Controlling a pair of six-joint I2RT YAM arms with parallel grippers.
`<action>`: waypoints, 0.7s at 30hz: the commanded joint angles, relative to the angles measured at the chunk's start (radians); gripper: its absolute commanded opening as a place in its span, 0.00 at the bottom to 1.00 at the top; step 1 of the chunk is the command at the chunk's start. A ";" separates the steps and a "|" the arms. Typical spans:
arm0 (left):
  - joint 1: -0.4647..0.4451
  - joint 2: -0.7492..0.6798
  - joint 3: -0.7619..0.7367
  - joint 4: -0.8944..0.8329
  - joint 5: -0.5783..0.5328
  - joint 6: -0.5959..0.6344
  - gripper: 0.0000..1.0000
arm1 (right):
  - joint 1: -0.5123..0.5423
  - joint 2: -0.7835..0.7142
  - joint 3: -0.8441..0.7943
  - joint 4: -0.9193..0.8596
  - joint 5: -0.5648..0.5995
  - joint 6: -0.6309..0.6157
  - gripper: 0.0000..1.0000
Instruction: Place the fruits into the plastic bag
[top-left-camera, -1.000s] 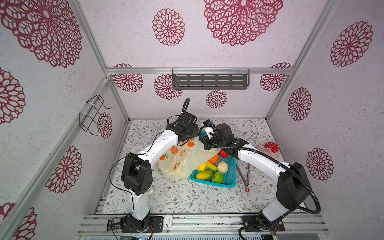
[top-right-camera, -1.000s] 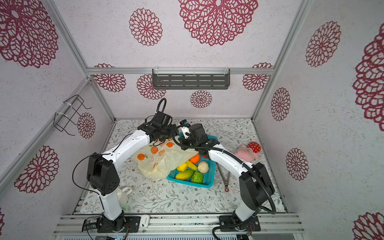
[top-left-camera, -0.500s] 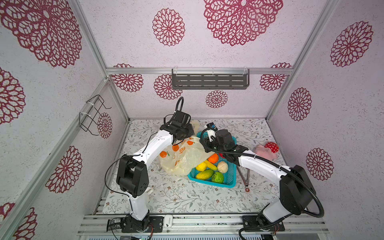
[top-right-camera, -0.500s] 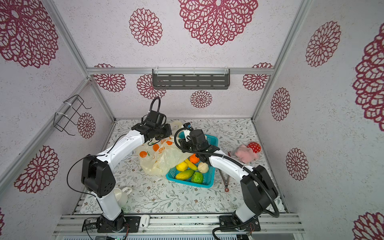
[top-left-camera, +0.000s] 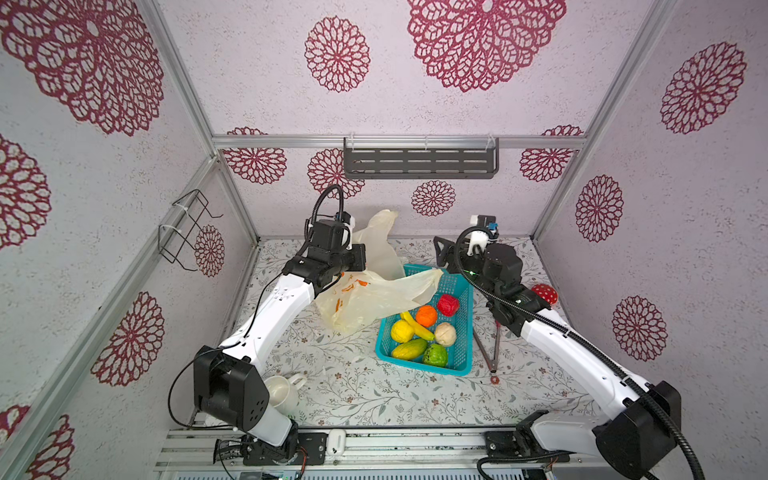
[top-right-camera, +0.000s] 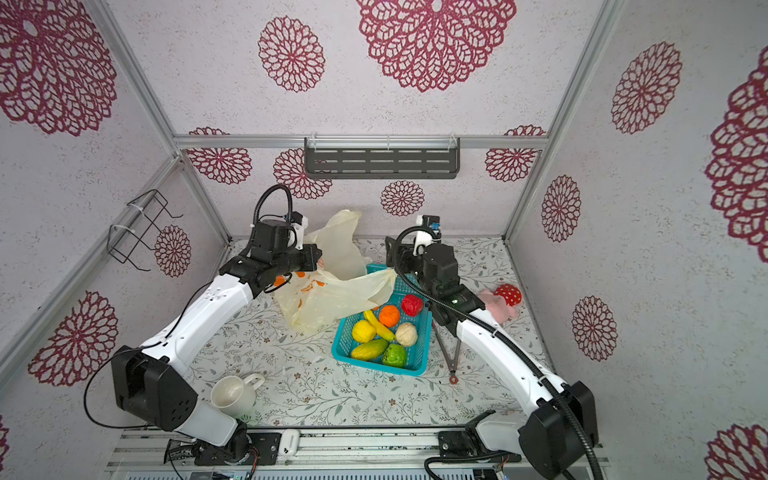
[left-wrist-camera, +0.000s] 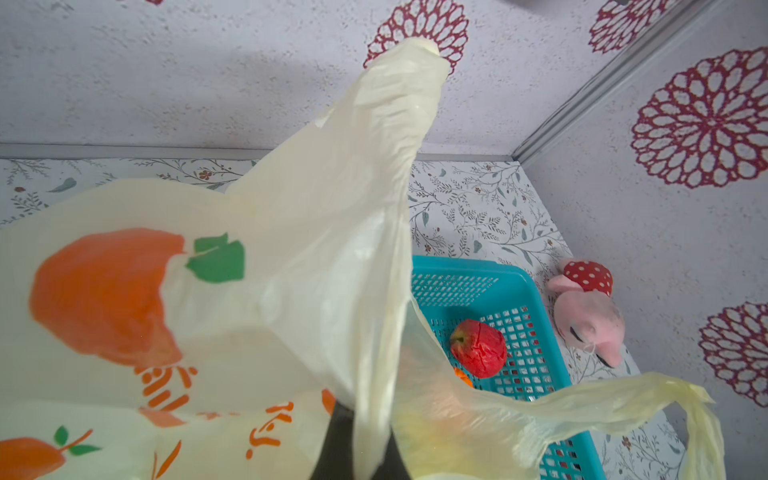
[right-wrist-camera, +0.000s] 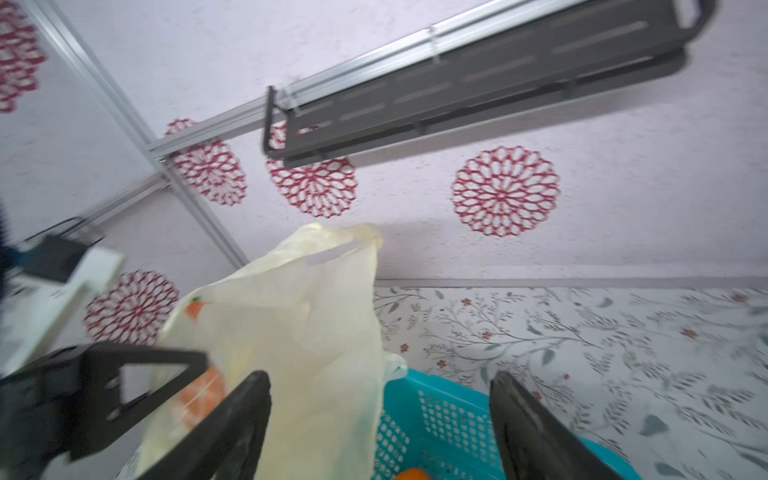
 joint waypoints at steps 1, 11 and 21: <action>0.029 -0.049 -0.035 0.047 0.054 0.078 0.00 | -0.046 0.006 -0.006 -0.125 0.030 0.107 0.84; 0.105 -0.151 -0.162 0.192 0.264 0.087 0.00 | -0.036 0.181 -0.008 -0.413 -0.091 0.097 0.76; 0.107 -0.138 -0.174 0.180 0.222 0.064 0.00 | 0.046 0.376 0.105 -0.561 -0.148 -0.014 0.74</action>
